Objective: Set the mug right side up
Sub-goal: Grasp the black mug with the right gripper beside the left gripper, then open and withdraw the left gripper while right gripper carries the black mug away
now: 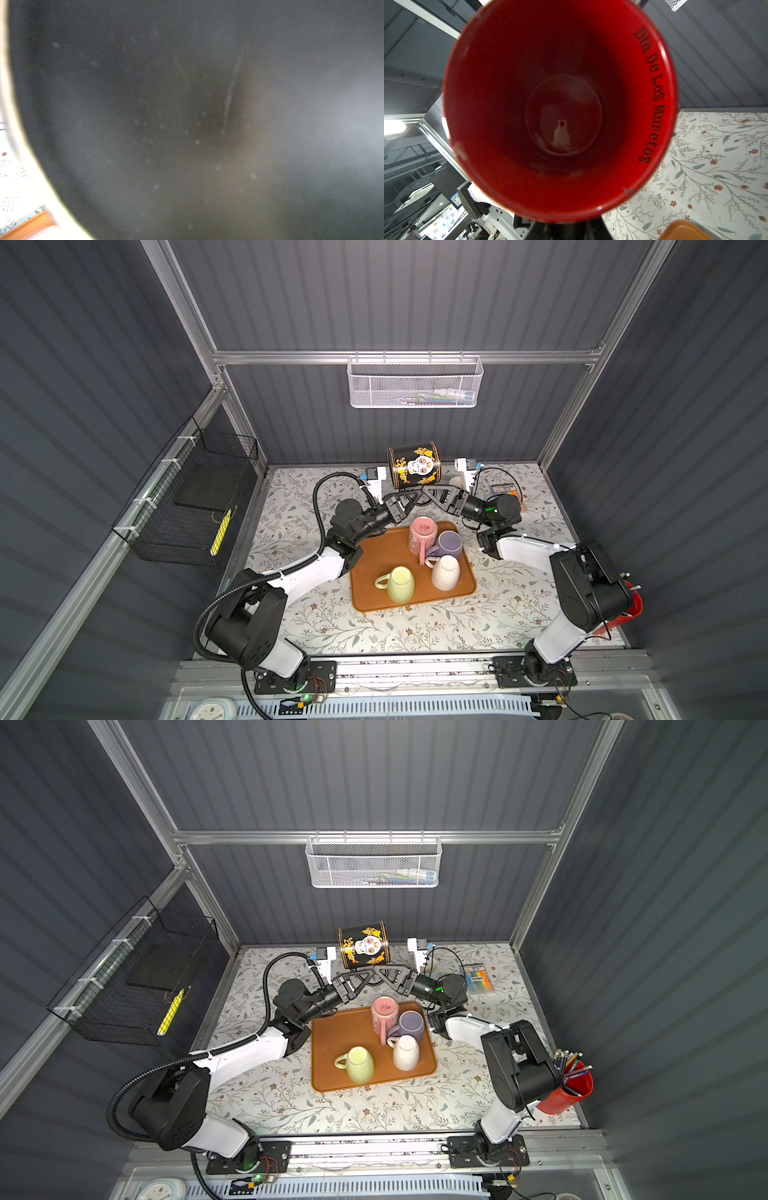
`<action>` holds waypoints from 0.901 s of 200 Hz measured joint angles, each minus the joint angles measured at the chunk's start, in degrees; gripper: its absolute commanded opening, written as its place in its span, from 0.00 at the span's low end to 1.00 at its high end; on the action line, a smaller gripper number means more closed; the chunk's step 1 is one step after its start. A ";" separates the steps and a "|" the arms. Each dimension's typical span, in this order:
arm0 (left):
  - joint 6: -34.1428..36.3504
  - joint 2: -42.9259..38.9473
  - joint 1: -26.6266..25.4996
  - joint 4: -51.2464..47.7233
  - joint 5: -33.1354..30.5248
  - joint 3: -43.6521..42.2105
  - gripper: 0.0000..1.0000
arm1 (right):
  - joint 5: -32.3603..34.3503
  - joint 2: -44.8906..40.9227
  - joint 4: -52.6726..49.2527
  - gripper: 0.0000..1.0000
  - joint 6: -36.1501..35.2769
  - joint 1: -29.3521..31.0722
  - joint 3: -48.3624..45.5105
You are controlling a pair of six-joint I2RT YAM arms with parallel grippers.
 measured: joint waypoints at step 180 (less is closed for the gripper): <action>11.15 -15.69 0.11 -13.05 -5.25 -6.54 1.00 | 0.90 -4.24 -16.46 0.00 -7.61 -1.07 -1.55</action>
